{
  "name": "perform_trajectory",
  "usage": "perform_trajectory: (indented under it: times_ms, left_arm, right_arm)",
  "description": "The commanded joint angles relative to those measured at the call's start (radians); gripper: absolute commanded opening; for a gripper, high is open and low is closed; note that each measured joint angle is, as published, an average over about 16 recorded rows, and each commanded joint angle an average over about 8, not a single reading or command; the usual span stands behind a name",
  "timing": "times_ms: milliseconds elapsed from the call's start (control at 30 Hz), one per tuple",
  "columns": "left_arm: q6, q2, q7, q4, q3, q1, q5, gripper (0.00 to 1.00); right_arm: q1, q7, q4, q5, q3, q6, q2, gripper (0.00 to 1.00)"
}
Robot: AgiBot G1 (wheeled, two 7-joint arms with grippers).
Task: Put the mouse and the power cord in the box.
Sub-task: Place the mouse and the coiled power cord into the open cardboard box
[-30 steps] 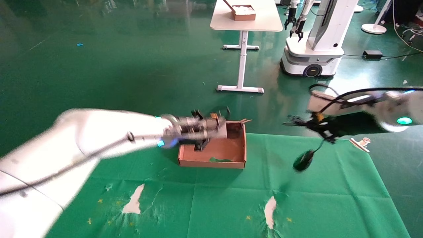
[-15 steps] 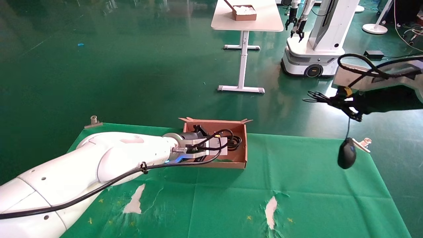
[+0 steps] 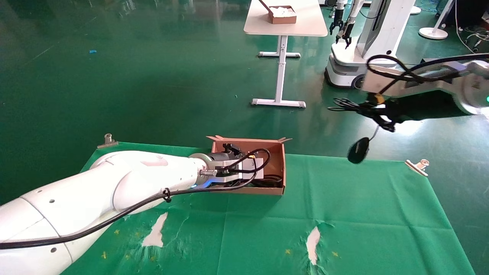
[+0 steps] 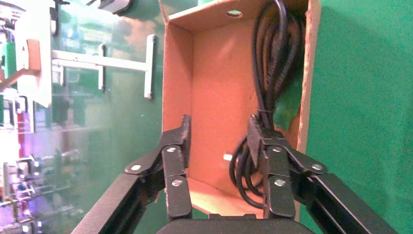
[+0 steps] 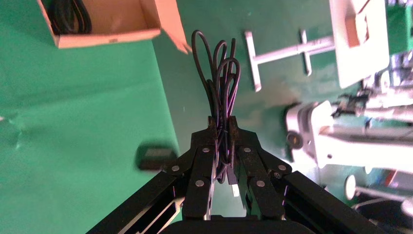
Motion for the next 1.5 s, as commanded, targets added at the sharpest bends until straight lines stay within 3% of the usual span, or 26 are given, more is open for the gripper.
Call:
perform_trajectory:
  times_ms: [33, 367, 733, 900, 1067, 1100, 1367, 1500]
  left_arm:
    - [-0.014, 0.0, -0.013, 0.012, 0.01, -0.008, -0.011, 1.0]
    - [0.024, -0.077, -0.089, 0.242, 0.01, -0.078, -0.027, 1.0]
    - [0.086, -0.157, -0.17, 0.177, 0.028, -0.087, 0.01, 1.0]
    - [0.091, -0.174, -0.217, 0.135, 0.038, -0.086, 0.039, 1.0]
    - [0.096, -0.189, -0.263, 0.095, 0.048, -0.086, 0.069, 1.0]
    - [0.097, -0.192, -0.272, 0.088, 0.05, -0.086, 0.075, 1.0]
    - [0.103, -0.207, -0.316, 0.051, 0.059, -0.086, 0.105, 1.0]
    - [0.104, -0.208, -0.318, 0.048, 0.06, -0.086, 0.108, 1.0]
  right_arm:
    - [0.002, -0.012, 0.003, 0.005, -0.001, 0.004, -0.01, 0.0]
    - [-0.006, -0.075, -0.008, 0.021, -0.024, 0.044, -0.115, 0.0]
    - [-0.013, -0.289, -0.248, 0.046, -0.072, 0.229, -0.378, 0.0]
    - [-0.037, -0.394, -0.336, 0.113, -0.157, 0.303, -0.442, 0.0]
    - [-0.079, -0.415, -0.349, 0.158, -0.309, 0.406, -0.448, 0.0]
    - [-0.085, -0.409, -0.351, 0.159, -0.339, 0.428, -0.448, 0.03]
    - [-0.099, -0.35, -0.381, 0.171, -0.484, 0.527, -0.455, 0.99]
    - [-0.099, -0.347, -0.385, 0.17, -0.495, 0.535, -0.456, 1.0]
